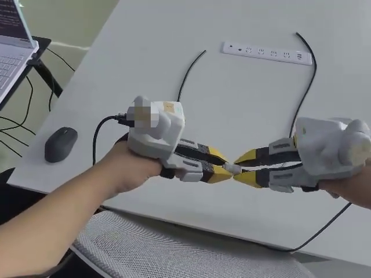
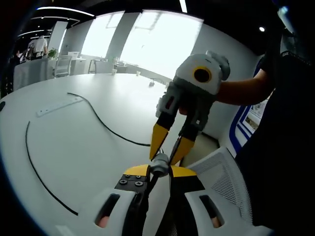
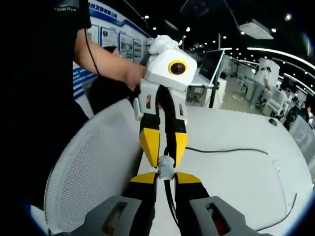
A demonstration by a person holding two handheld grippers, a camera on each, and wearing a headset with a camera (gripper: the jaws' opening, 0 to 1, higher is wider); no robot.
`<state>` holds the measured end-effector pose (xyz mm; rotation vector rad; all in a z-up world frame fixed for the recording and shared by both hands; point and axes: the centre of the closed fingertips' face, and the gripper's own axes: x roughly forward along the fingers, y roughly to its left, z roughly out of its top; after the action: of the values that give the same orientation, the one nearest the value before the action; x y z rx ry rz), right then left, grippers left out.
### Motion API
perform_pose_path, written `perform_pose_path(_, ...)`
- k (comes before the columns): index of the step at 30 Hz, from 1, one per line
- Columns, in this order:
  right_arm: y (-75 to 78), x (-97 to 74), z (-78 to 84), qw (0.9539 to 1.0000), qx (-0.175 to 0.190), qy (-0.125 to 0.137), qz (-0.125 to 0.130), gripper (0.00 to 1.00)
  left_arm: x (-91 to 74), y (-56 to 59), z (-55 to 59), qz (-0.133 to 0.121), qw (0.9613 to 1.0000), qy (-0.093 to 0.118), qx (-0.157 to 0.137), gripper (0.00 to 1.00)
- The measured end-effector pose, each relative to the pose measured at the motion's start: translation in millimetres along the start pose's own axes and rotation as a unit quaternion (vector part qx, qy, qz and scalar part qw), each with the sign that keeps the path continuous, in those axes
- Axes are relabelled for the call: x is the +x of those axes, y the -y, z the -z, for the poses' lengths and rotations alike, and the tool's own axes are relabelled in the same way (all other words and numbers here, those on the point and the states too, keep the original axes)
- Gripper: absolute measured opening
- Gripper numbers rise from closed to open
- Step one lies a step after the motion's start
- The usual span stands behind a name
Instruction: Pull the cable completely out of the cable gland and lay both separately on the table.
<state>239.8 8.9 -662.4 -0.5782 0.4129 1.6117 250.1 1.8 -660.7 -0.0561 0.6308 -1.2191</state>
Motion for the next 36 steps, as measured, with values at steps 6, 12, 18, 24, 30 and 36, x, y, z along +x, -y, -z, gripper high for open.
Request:
perform_pose_path(6, 1.8, -0.2, 2.0, 0.9991, -0.028, -0.012, 0.03, 0.08, 0.3, 0.5, -0.8, 0.003, 1.0, 0.0, -0.003, 0.15)
perform_pose_path(12, 3.1, 0.5, 2.9, 0.9994, -0.01, -0.002, 0.033, 0.09, -0.3, 1.0, 0.9, 0.001, 1.0, -0.001, -0.001, 0.15)
perform_pose_path(18, 0.8, 1.4, 4.5, 0.9997, 0.015, -0.002, 0.019, 0.09, 0.0, 3.3, 3.3, 0.0, 0.9999, -0.005, 0.014, 0.15)
perform_pose_path(24, 0.9, -6.9, 3.3, 0.9908, 0.133, 0.025, -0.003, 0.19, -0.3, 4.2, 0.8, -0.004, 0.9996, -0.002, 0.03, 0.15)
perform_pose_path(30, 5.5, -19.7, -1.7, 0.9392, 0.324, 0.079, -0.08, 0.24, -1.7, 6.9, -0.3, -0.004, 0.9989, 0.0, 0.048, 0.15)
perform_pose_path(36, 12.2, -19.8, -7.9, 0.8985, 0.403, 0.108, -0.135, 0.18, -2.6, 17.7, -3.1, 0.002, 0.9974, 0.001, 0.071, 0.15)
